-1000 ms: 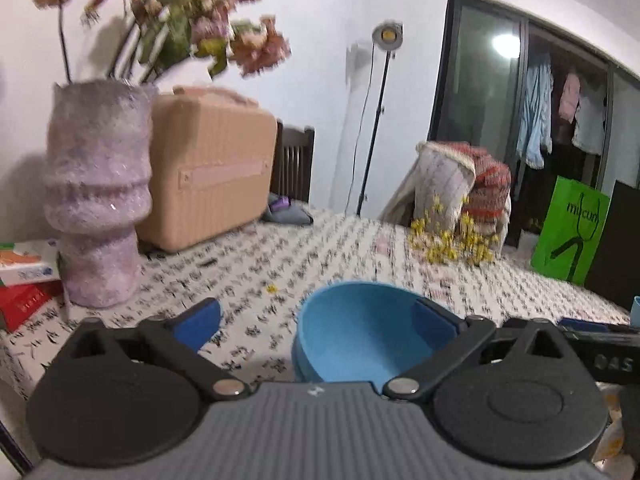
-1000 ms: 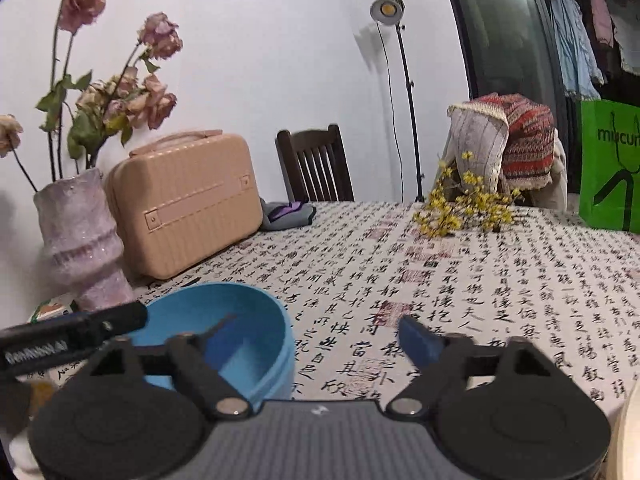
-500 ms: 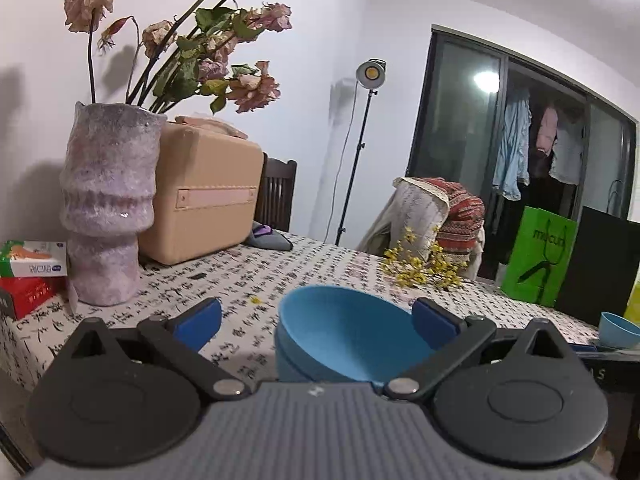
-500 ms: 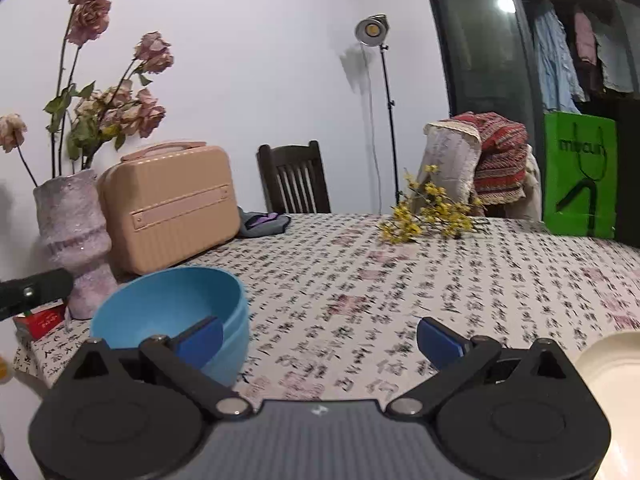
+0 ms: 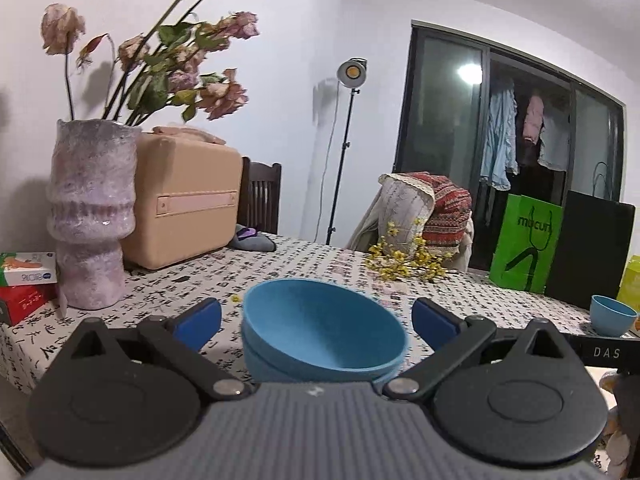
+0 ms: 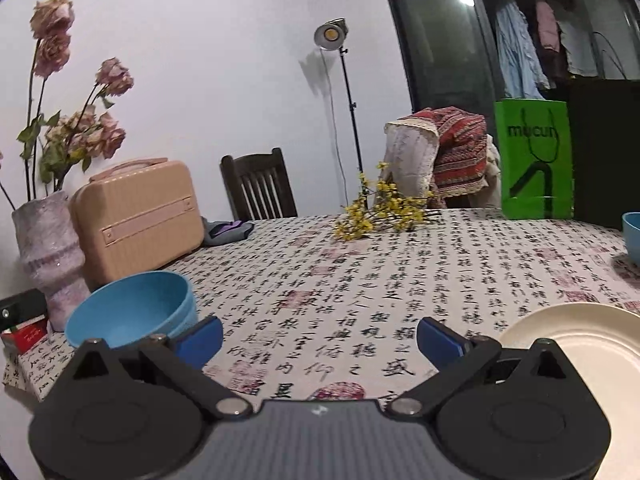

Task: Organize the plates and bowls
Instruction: 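Move both open grippers away from the bowls toward the tan thermos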

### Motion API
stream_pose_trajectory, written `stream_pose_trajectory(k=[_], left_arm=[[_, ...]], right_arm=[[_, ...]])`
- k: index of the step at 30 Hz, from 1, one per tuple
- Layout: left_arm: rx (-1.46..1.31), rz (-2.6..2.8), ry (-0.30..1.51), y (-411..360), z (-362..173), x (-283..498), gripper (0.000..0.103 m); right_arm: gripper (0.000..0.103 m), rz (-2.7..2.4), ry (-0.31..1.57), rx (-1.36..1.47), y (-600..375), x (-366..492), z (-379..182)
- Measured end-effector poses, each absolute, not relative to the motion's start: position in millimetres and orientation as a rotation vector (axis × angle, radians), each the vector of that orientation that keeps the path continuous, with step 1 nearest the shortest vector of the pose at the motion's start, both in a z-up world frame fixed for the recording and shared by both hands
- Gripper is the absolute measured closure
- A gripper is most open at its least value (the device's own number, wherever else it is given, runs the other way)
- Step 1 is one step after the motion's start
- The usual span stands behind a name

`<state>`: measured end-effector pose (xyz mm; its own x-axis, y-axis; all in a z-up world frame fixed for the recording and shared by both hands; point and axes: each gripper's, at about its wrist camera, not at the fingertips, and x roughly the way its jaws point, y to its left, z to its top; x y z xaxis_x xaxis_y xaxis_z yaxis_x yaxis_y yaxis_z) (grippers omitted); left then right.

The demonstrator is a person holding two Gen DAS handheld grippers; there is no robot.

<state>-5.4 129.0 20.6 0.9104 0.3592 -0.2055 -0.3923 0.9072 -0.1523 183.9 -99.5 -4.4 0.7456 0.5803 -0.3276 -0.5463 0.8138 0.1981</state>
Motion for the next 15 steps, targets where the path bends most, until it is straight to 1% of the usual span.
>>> stream_pose_trajectory(k=[15], left_arm=[[-0.182,0.287,0.175,90.6,23.0,11.6,0.0]], right_arm=[[0.0,0.55,0.376,0.104,-141.7,177.4,-3.1]])
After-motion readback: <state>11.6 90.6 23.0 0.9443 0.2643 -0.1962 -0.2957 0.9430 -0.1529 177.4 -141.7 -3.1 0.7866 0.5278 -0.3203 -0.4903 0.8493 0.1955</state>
